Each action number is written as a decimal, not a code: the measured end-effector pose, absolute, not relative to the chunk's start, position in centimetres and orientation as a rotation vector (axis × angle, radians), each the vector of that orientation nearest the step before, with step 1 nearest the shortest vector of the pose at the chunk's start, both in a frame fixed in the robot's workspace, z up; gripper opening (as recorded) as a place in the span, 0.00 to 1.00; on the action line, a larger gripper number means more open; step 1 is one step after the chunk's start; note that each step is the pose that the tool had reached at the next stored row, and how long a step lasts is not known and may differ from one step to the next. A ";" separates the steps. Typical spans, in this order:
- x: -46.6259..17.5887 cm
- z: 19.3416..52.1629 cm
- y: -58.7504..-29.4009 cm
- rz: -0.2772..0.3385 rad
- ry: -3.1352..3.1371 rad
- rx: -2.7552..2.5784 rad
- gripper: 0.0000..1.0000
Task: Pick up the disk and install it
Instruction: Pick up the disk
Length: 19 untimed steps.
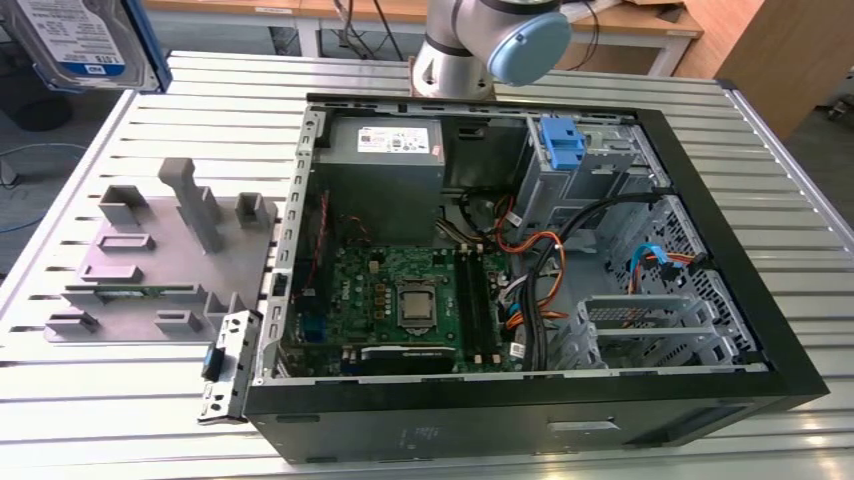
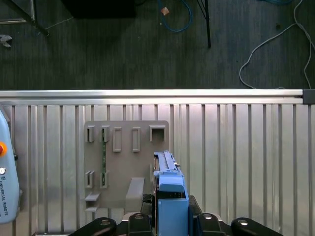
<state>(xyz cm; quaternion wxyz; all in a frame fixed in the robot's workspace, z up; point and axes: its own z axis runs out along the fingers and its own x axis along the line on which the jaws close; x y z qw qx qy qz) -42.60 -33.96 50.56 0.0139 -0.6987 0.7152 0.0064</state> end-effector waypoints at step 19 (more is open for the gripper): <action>-38.4 50.6 -34.0 0.020 2.227 -2.176 0.36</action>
